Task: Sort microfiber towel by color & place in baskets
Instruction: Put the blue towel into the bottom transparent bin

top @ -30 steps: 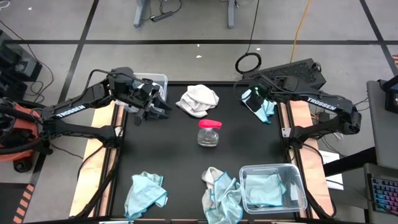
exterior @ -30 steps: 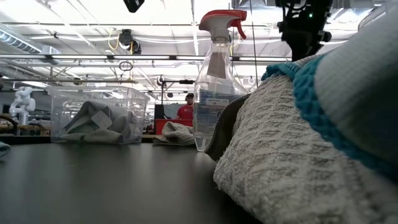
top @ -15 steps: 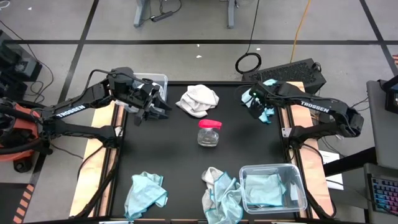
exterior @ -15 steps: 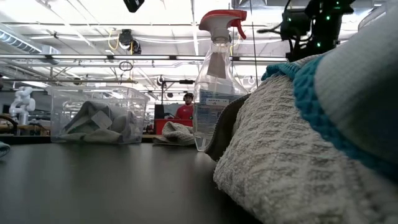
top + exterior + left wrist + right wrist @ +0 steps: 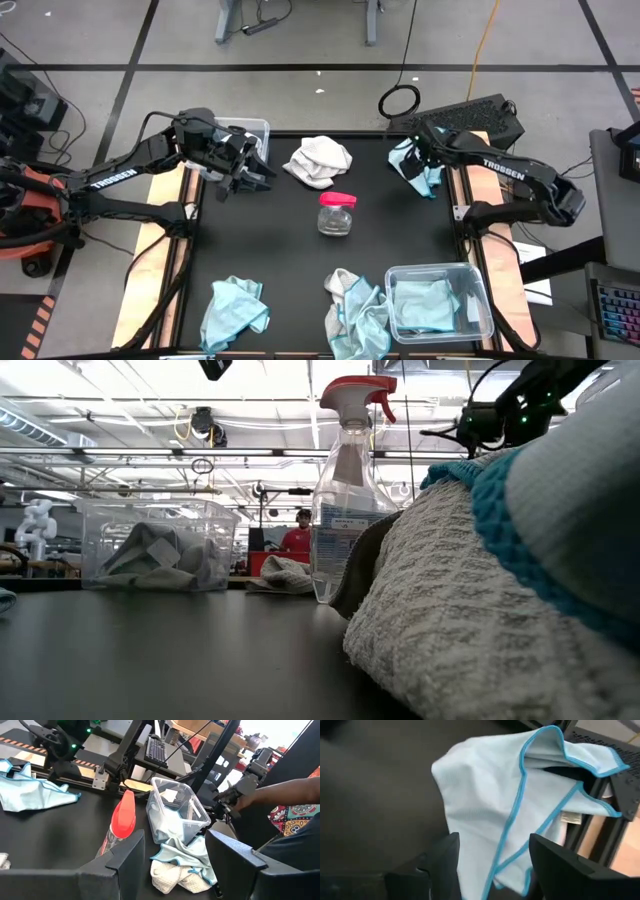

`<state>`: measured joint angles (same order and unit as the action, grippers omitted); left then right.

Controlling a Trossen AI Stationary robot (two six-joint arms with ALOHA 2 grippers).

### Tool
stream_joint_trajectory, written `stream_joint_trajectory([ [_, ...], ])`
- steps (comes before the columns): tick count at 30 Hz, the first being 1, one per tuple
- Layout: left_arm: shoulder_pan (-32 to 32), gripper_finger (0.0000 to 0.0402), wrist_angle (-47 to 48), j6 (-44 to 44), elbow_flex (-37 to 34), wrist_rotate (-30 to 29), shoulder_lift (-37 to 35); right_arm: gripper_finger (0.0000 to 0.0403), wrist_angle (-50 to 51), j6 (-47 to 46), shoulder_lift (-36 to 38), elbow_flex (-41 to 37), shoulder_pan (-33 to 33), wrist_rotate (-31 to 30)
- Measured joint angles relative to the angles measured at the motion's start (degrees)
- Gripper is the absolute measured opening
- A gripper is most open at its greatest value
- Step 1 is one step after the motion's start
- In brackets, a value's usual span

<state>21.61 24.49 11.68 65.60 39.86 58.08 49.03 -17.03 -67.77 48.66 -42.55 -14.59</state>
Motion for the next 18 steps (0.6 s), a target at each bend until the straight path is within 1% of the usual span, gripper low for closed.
stream_joint_trajectory([
  [4, 0.0, 0.0214, 0.0, 0.0, 0.0, 0.0, 0.0, 0.0231, -1.5, 0.9, 0.0, -0.5, -3.3, 0.8],
  [9, 0.0, 0.0214, 0.0, 0.0, 0.0, 0.0, 0.0, 0.0231, -5.0, 1.1, -0.5, -3.6, -6.7, 7.5],
  [13, 0.0, 0.0214, 0.0, 0.0, 0.0, -0.3, 0.0, 0.0231, -7.0, 0.0, -1.6, -7.3, -8.0, 8.9],
  [18, 0.0, 0.0214, 0.0, 0.0, 0.0, -1.0, 0.0, 0.0231, -9.4, -0.3, -1.7, -9.2, -8.2, 8.5],
])
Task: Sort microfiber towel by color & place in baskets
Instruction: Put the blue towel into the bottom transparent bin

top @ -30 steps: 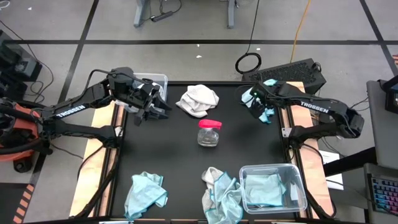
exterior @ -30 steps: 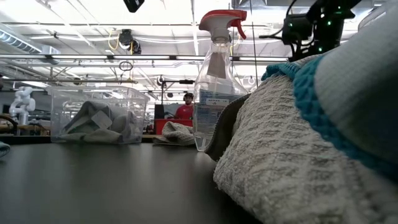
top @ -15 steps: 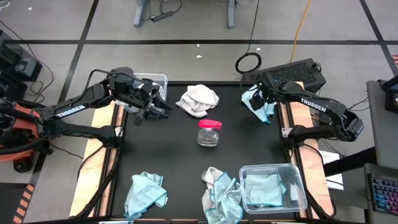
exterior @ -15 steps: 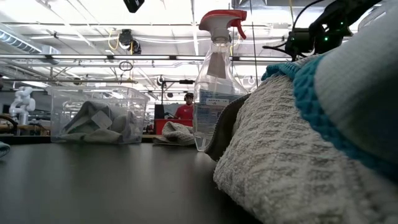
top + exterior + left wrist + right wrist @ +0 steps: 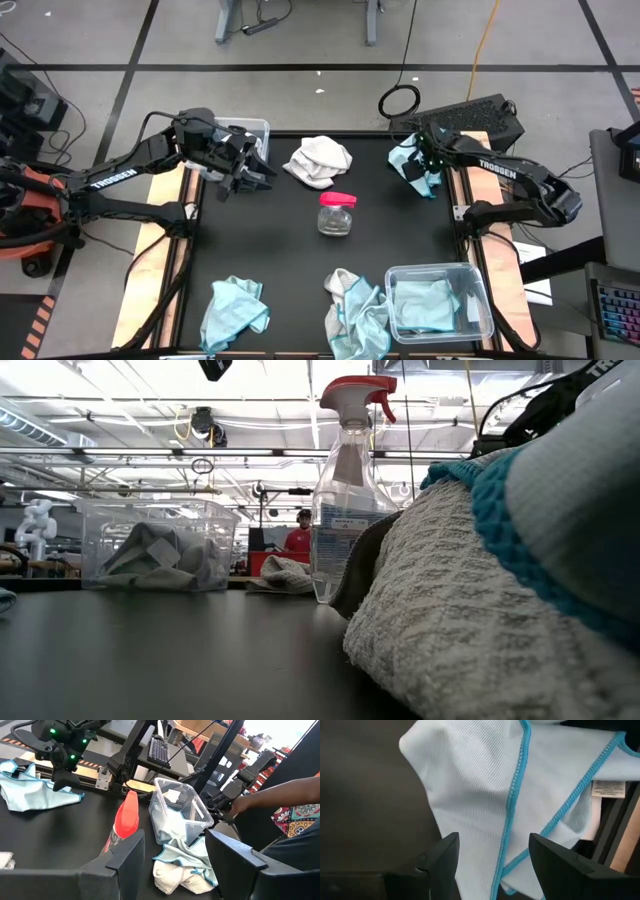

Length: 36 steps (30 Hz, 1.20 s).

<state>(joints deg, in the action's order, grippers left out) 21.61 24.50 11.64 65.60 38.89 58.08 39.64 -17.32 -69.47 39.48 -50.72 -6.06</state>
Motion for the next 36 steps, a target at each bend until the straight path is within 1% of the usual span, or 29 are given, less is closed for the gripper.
stream_joint_trajectory([
  [6, 0.0, 0.0214, 0.0, 0.0, 0.0, -2.0, 0.0, 0.0231, -5.3, -1.3, -1.0, -1.5, -0.1, 0.0],
  [14, 0.0, 0.0214, 0.0, 0.0, 0.0, -3.6, 0.0, 0.0231, -6.4, -1.2, -10.1, -2.4, -0.7, 0.3],
  [19, 0.0, 0.0214, 0.0, 0.0, 0.0, -3.8, 0.0, 0.0223, -7.2, -1.5, -11.6, -2.4, 0.6, -2.4],
  [22, 0.0, 0.0214, 0.0, 0.0, 0.0, -3.9, 0.0, 0.0198, -7.4, -1.3, -11.7, -2.4, 0.6, -2.4],
  [30, 0.0, 0.0214, 0.0, 0.0, 0.0, -3.9, 0.0, 0.0092, -7.1, 0.0, -11.7, -2.4, 0.6, -1.6],
  [36, 0.0, 0.0214, 0.0, 0.1, 0.0, -4.3, 0.0, 0.0034, -7.0, 0.1, -11.7, -2.4, 0.6, -1.5],
])
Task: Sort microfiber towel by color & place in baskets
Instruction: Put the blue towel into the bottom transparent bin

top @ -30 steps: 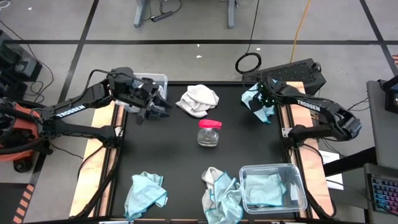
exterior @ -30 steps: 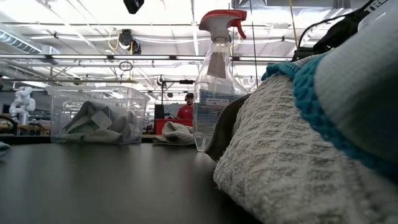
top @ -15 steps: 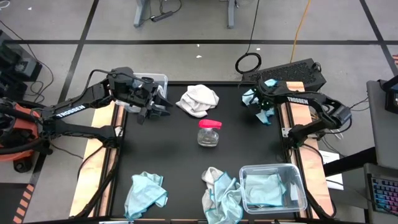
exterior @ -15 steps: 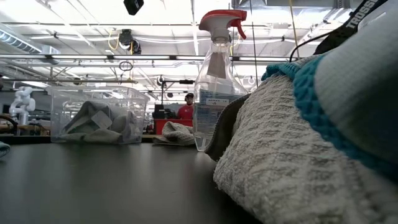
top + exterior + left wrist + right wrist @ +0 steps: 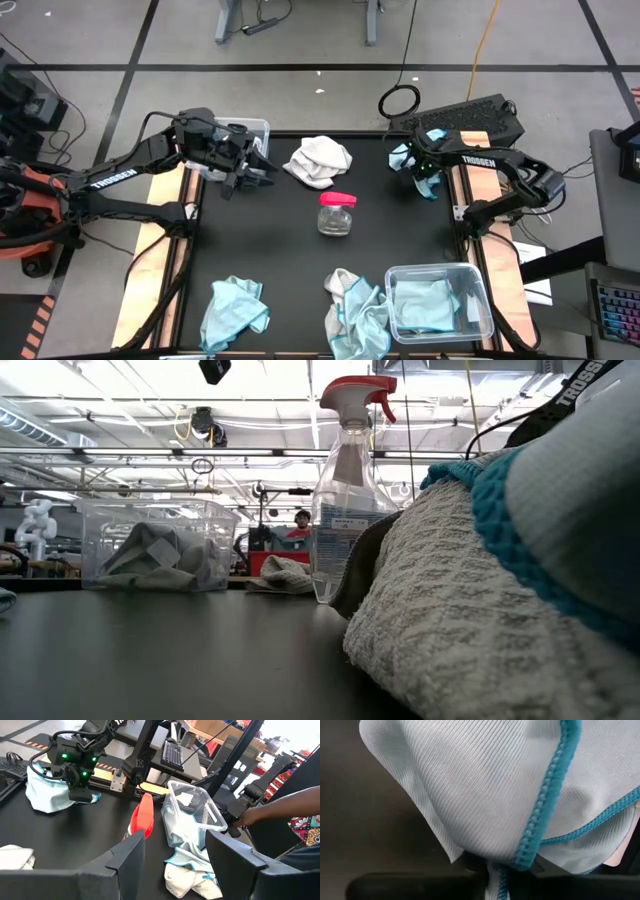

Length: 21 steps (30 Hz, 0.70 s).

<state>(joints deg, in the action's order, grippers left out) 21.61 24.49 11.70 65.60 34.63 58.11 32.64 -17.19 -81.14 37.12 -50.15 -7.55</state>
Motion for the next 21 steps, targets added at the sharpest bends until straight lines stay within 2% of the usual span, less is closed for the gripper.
stream_joint_trajectory([
  [4, 0.0, 0.0214, 0.0, 0.0, 0.0, -0.3, 0.0, 0.0018, 0.1, 0.3, 0.0, 0.1, 0.0, 0.0],
  [21, 0.0, 0.0214, 0.0, 0.0, 0.0, -0.9, 0.0, 0.0016, 0.5, 1.2, 0.0, 0.1, 0.0, 1.4],
])
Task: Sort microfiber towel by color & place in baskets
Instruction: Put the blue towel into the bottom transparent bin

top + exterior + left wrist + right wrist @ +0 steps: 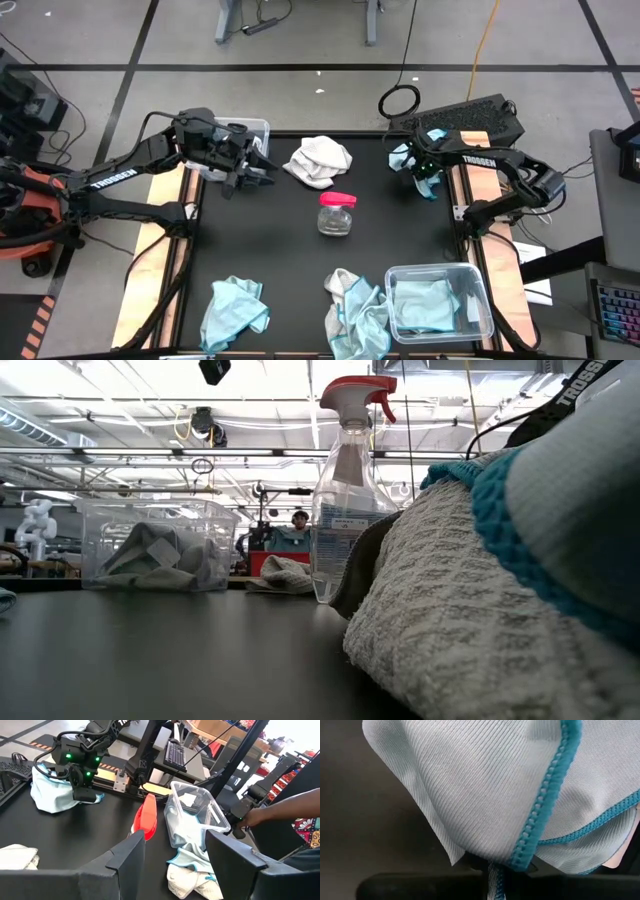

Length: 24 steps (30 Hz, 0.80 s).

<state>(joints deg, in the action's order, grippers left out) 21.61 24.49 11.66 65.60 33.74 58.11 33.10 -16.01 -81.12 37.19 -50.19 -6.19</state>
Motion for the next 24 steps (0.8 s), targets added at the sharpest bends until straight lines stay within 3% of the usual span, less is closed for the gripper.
stream_joint_trajectory([
  [8, 0.0, 0.0214, 0.0, 0.0, 0.0, -0.2, 0.0, 0.0015, 1.1, -0.5, 2.8, -0.1, 0.1, 5.9],
  [24, 0.0, 0.0214, -0.1, -0.1, 0.0, -1.3, 0.0, 0.0015, 2.6, -4.7, 23.7, -0.1, 0.1, 9.6],
])
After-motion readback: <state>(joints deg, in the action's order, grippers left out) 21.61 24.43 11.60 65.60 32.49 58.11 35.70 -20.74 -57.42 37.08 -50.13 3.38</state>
